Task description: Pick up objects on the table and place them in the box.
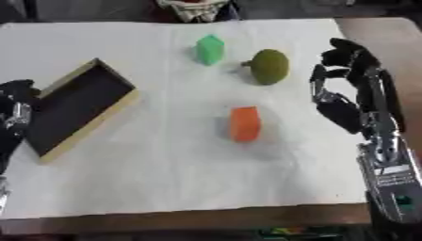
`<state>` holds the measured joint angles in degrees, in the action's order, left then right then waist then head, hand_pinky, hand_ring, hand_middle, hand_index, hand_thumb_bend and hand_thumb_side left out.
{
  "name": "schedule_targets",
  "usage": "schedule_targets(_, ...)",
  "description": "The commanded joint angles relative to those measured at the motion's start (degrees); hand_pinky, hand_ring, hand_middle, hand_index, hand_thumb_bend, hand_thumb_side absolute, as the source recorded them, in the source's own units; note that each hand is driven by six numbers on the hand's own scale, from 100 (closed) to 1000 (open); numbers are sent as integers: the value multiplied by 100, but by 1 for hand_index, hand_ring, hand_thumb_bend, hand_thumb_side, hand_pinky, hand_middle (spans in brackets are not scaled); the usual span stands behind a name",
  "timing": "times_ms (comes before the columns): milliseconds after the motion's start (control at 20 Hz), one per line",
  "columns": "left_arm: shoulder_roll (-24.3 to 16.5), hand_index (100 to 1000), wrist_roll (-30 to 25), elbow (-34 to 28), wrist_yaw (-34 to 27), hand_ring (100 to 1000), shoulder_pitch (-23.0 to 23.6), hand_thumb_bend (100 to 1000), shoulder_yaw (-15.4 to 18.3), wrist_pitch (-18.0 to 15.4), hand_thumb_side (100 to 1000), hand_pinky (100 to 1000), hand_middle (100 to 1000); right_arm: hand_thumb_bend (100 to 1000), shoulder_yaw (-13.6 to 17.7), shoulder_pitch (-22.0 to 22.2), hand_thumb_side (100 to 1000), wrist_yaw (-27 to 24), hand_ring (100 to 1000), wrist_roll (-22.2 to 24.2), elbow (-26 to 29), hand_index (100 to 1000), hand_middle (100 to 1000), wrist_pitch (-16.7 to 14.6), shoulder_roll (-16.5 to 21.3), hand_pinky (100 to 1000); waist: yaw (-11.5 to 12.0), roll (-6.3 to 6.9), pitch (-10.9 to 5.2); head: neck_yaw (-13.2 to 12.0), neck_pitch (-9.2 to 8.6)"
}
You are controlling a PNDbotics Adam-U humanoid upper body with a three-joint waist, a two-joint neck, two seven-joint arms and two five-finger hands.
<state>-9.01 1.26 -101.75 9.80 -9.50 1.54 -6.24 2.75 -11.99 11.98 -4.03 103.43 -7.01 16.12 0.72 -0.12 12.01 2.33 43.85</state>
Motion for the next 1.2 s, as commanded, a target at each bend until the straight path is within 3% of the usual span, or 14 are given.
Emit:
schedule_targets(50, -107, 740, -20, -83, 25, 601, -58, 100, 18, -9, 531, 629, 592, 100, 0, -37, 171, 15, 724, 22, 93, 841, 668, -2, 95, 653, -10, 4, -87, 8, 27)
schedule_targets(300, -109, 740, -26, -82, 24, 602, -56, 100, 11, -10, 532, 629, 592, 100, -41, -131, 124, 30, 730, 85, 38, 847, 678, 18, 310, 659, -2, -5, -95, 16, 27)
schedule_targets(750, -130, 741, -60, -65, 23, 602, -43, 100, -18, -12, 539, 629, 592, 100, -343, -736, 100, 18, 779, 725, -448, 899, 753, 47, 1429, 697, 25, -43, -123, 46, 27)
schedule_targets(1000, -144, 741, -75, -59, 20, 603, -29, 100, -33, -14, 538, 629, 593, 100, -590, -1234, 241, -19, 804, 1181, -947, 919, 787, -54, 1946, 720, 37, -42, -144, 70, 27)
schedule_targets(1100, -147, 741, -78, -57, 19, 603, -23, 100, -36, -14, 538, 629, 593, 100, -693, -1422, 248, 3, 805, 1354, -1158, 920, 788, -122, 2089, 721, 40, -43, -152, 77, 27)
schedule_targets(1150, -149, 741, -83, -56, 18, 603, -22, 100, -42, -15, 538, 629, 593, 100, -758, -1523, 332, 28, 814, 1442, -1260, 924, 799, -146, 2168, 731, 47, -44, -159, 83, 27)
schedule_targets(1200, -150, 741, -90, -54, 17, 603, -20, 100, -48, -16, 539, 629, 593, 100, -844, -1660, 354, 66, 818, 1559, -1394, 927, 804, -164, 2249, 736, 51, -43, -166, 87, 27)
